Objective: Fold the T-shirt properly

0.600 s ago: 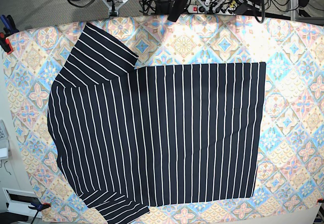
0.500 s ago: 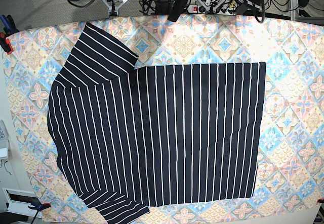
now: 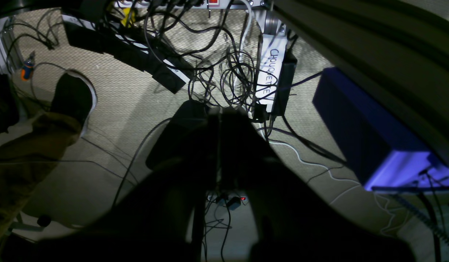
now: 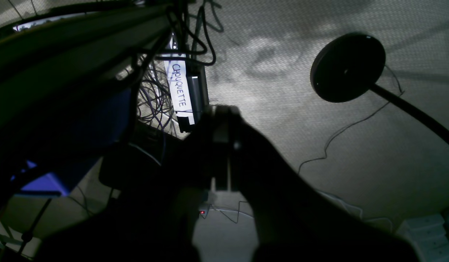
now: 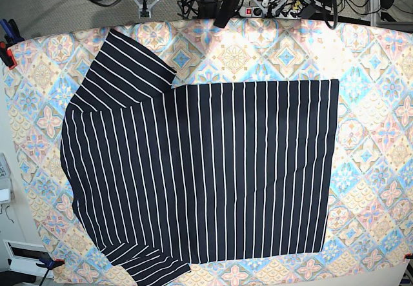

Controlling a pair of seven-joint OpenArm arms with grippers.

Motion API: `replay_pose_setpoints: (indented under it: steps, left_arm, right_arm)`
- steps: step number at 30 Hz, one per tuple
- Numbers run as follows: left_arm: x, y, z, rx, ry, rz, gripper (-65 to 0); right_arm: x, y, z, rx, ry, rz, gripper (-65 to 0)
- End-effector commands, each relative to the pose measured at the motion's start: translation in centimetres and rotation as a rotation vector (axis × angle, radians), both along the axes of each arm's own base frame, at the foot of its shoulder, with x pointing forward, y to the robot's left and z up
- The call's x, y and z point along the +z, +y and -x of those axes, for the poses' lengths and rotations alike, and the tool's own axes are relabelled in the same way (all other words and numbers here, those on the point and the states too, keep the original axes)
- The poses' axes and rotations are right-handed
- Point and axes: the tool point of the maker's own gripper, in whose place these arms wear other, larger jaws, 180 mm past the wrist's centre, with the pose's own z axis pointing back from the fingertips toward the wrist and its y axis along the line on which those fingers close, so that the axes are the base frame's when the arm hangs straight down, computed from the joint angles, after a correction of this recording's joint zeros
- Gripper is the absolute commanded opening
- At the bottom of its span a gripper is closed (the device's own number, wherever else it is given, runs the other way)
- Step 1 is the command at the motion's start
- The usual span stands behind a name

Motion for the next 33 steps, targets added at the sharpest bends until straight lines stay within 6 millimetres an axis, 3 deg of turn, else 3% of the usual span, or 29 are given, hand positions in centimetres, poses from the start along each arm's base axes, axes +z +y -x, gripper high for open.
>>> replay_pose_setpoints:
  steps: [1,10,15,21,24,33]
  left_arm:
    - [0.0,0.0,0.3,-0.003,0.004,-0.001,-65.0]
    - [0.0,0.2,1.1,-0.004,0.015,-0.005,-65.0]
    - [0.1,0.4,2.4,-0.004,0.033,-0.008,-65.0]
    - [0.7,1.6,4.1,-0.016,-0.002,-0.026,-65.0]
    - [1.0,1.9,5.5,-0.02,0.0,-0.03,-65.0]
    - [2.3,5.1,8.7,-0.044,0.011,-0.077,-65.0]
  right_arm:
    - [0.0,0.0,0.2,-0.002,-0.001,0.0,-65.0]
    - [0.0,0.0,0.5,-0.004,0.005,0.0,-65.0]
    - [0.1,-0.3,2.3,-0.003,0.028,0.004,-65.0]
    - [0.5,-1.7,5.3,0.006,0.064,0.026,-65.0]
    - [1.0,-3.5,6.3,0.016,0.05,0.055,-65.0]
    - [2.8,-7.2,10.4,0.043,0.057,0.115,-65.0]
